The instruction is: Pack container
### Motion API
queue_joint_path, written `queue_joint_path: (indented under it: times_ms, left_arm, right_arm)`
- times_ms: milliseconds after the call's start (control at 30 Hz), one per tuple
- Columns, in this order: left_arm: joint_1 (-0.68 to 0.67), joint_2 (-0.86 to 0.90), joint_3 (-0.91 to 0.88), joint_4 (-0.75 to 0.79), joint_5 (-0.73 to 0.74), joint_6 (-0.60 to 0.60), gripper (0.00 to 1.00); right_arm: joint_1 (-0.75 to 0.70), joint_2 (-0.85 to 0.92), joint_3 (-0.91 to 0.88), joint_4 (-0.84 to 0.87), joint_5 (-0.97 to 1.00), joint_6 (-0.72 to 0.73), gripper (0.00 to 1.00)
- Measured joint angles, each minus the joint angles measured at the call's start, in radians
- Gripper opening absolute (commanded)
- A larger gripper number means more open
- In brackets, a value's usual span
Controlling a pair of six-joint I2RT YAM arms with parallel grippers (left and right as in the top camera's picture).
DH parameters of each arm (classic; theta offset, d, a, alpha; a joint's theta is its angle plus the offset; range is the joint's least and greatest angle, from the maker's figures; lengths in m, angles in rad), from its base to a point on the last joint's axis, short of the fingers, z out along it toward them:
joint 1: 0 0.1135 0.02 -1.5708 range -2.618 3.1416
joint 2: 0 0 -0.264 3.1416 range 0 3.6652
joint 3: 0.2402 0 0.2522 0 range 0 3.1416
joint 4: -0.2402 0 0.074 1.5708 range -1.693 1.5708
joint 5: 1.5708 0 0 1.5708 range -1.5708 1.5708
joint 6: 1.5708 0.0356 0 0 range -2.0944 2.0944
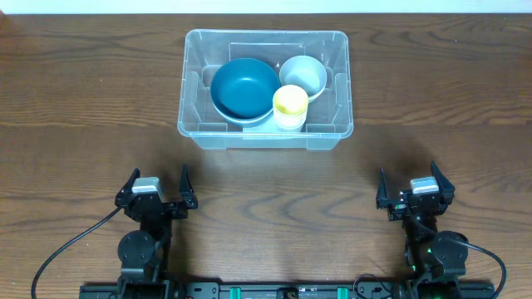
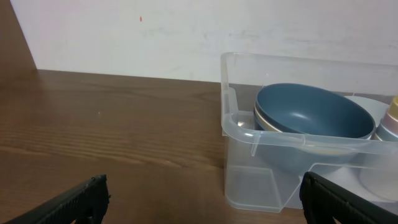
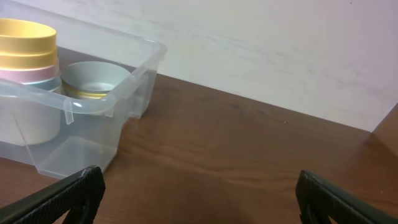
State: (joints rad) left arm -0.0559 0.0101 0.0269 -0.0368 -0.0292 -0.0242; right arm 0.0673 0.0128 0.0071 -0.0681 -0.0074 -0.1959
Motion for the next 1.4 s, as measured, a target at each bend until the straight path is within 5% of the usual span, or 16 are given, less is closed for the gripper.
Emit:
queue_joint_path:
  times_ms: [1400]
  left_arm:
    - [0.0, 0.0, 0.0, 0.0, 0.0, 0.0, 0.98]
  right_arm:
    - [0.0, 0.0, 0.0, 0.005, 0.071, 0.076, 0.99]
